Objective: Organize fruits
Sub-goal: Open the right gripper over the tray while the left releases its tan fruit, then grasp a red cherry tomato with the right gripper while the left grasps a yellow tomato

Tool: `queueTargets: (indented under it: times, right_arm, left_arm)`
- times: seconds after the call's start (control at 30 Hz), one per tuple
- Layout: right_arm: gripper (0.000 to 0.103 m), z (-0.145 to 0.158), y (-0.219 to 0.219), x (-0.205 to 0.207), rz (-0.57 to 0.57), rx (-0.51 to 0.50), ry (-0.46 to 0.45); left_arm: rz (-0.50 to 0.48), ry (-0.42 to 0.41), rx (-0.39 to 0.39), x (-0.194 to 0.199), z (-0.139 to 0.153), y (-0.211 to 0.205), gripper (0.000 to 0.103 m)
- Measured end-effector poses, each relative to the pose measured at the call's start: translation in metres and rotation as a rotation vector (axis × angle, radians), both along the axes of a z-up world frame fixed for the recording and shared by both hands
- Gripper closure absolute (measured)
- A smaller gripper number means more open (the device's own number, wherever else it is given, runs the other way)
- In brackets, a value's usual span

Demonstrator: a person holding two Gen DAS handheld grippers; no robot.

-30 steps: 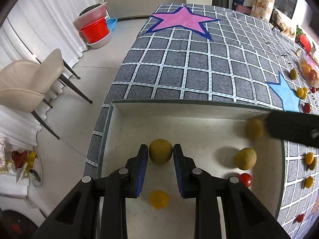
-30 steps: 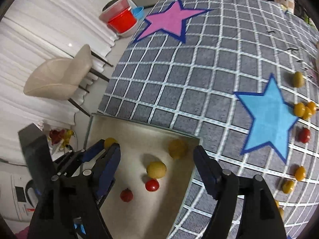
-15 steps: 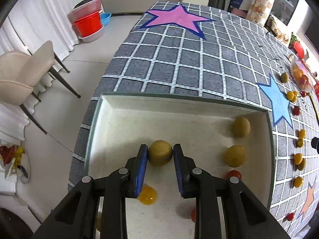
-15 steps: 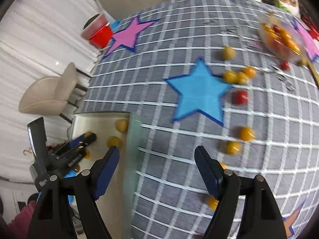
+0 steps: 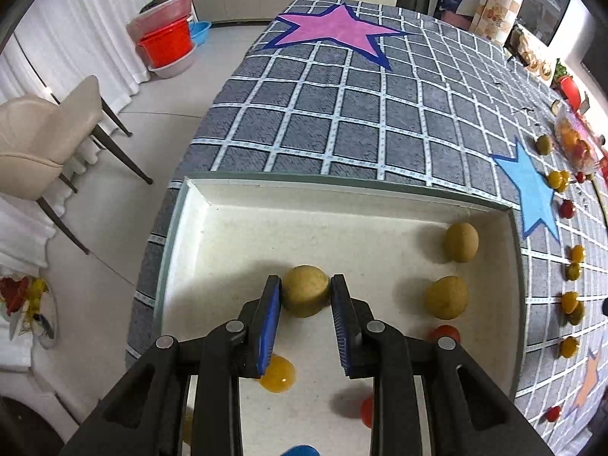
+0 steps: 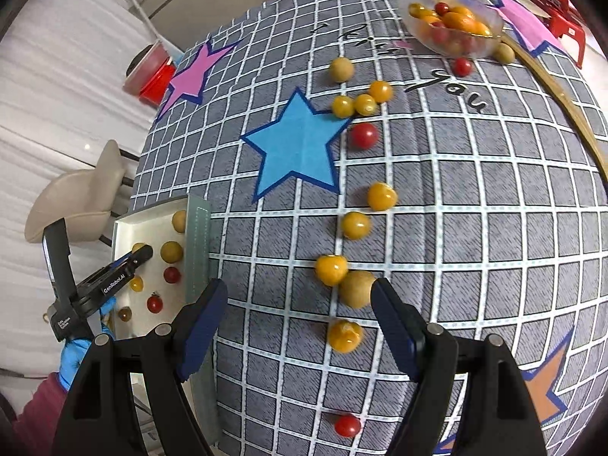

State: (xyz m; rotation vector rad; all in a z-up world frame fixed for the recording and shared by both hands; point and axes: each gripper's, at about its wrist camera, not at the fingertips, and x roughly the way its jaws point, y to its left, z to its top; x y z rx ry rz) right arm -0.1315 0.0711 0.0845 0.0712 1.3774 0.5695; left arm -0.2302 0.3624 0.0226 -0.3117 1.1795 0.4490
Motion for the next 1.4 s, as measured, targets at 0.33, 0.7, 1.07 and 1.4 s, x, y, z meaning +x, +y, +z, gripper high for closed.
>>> queueTargets:
  times: [0.33, 0.7, 1.07, 1.4]
  right_arm:
    - [0.022, 0.006, -0.018, 0.001, -0.023, -0.024, -0.019]
    - [0.022, 0.006, -0.062, -0.007, -0.06, -0.106, -0.046]
    - [0.022, -0.011, -0.077, -0.066, 0.046, -0.143, -0.03]
    - [0.023, -0.033, -0.062, -0.102, 0.104, -0.148, -0.049]
  left_arm:
    - [0.038, -0.067, 0.06, -0.004, 0.032, -0.001, 0.001]
    - [-0.105, -0.099, 0.076, 0.001, 0.071, -0.078, 0.001]
    - [-0.306, -0.032, -0.011, 0.046, 0.039, -0.165, 0.002]
    - [-0.476, -0.008, 0.038, 0.073, 0.01, -0.207, 0.016]
